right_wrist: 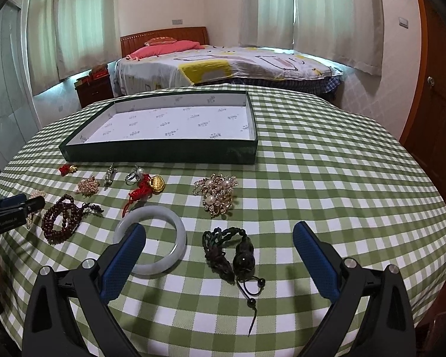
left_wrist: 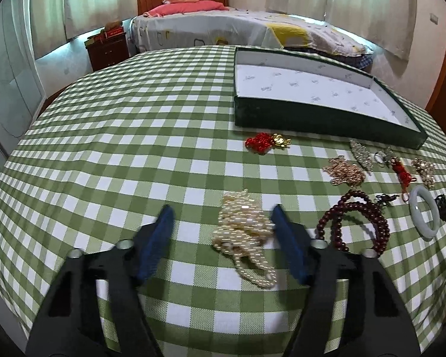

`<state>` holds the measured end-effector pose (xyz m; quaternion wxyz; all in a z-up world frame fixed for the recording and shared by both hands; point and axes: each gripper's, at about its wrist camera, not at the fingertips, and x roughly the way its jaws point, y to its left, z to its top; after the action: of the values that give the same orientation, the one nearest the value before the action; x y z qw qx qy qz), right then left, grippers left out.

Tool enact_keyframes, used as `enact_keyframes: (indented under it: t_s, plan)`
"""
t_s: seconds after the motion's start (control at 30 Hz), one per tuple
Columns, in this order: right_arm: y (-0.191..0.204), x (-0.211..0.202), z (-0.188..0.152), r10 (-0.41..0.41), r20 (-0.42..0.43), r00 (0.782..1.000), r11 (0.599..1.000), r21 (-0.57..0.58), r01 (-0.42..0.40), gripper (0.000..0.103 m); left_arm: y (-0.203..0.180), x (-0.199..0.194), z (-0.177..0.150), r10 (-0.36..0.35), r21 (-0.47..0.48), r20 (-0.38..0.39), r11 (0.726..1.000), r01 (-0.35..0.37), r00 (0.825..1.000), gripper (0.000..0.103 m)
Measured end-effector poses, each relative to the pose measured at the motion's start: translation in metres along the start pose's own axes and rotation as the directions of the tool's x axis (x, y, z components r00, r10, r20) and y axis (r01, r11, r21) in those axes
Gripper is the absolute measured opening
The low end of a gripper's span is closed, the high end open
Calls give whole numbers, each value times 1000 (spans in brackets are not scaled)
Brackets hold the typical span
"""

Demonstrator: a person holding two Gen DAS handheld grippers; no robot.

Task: Organize jewelry
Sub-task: 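Grasp the pearl strand with the left tool while the right tool grasps the black beaded necklace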

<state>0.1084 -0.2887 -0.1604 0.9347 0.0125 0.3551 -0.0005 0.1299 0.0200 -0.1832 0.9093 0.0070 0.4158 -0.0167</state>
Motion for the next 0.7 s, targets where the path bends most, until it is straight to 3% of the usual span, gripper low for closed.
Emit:
enact_keyframes:
  t_s: [0.17, 0.53, 0.57, 0.6, 0.7]
  plan:
    - [-7, 3, -1, -22, -8, 1000, 1000, 21, 22, 97, 0, -5, -3, -21, 11, 12, 1000, 21, 1000, 28]
    - [-13, 12, -4, -26, -36, 999, 999, 27, 27, 94, -1, -9, -5, -22, 9, 17, 1000, 21, 1000, 25]
    - [-13, 12, -4, -22, -37, 999, 1000, 22, 22, 89, -1, -10, -5, -21, 10, 17, 1000, 21, 1000, 25]
    - [-13, 13, -4, -17, -40, 999, 1000, 21, 18, 77, -2, -10, -5, -21, 10, 17, 1000, 21, 1000, 25]
    - [-14, 16, -5, -4, -60, 998, 1000, 28, 6, 63, -2, -10, -5, -22, 9, 18, 1000, 21, 1000, 25]
